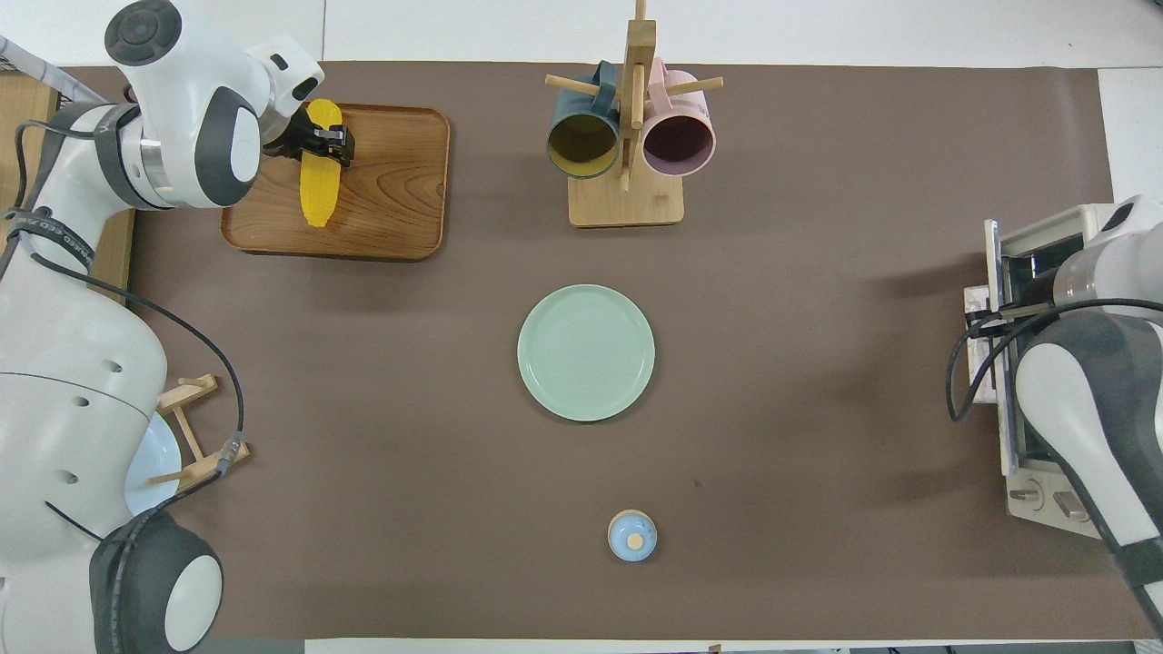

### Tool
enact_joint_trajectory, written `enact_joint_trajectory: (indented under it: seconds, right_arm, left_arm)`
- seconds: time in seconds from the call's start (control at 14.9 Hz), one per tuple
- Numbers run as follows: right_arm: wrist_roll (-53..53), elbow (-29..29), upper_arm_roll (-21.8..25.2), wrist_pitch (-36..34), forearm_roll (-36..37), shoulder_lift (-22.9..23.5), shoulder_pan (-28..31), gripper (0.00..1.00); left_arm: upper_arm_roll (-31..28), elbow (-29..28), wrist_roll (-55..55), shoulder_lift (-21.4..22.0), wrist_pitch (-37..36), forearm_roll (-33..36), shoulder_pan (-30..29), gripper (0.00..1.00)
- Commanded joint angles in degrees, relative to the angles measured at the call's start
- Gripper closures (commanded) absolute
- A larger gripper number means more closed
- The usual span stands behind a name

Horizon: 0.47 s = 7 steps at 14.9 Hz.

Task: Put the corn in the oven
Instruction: 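Reach the left gripper to the yellow corn and grasp it, then carry the corn to the green plate while the right gripper opens the oven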

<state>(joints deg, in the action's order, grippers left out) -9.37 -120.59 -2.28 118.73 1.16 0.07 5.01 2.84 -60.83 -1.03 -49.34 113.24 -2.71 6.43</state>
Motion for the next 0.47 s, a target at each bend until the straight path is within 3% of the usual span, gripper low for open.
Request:
enact_joint_trajectory:
  seconds: [0.0,0.07,0.27,0.4]
  right_arm:
    - [1.37,-2.7,0.96,9.22,2.0,3.63,-0.17,1.0]
    - [2.24,-4.29,0.96,11.24,2.0,3.36,-0.79,1.0]
    - [2.87,-6.05,0.96,14.06,2.0,4.15,-1.23,1.0]
    - [3.13,-7.63,0.96,16.16,2.0,4.85,-1.32,1.0]
  left_arm:
    - [-0.82,-0.34,0.06,7.3,-8.36,-4.05,1.03,1.0]
    - [-0.91,-2.34,3.11,9.94,-9.17,-3.98,1.74,1.0]
    - [-0.64,-20.05,9.63,24.15,-6.9,-4.23,5.68,1.0]
    - [-0.56,-27.38,14.45,30.06,-5.32,-4.24,9.28,1.0]
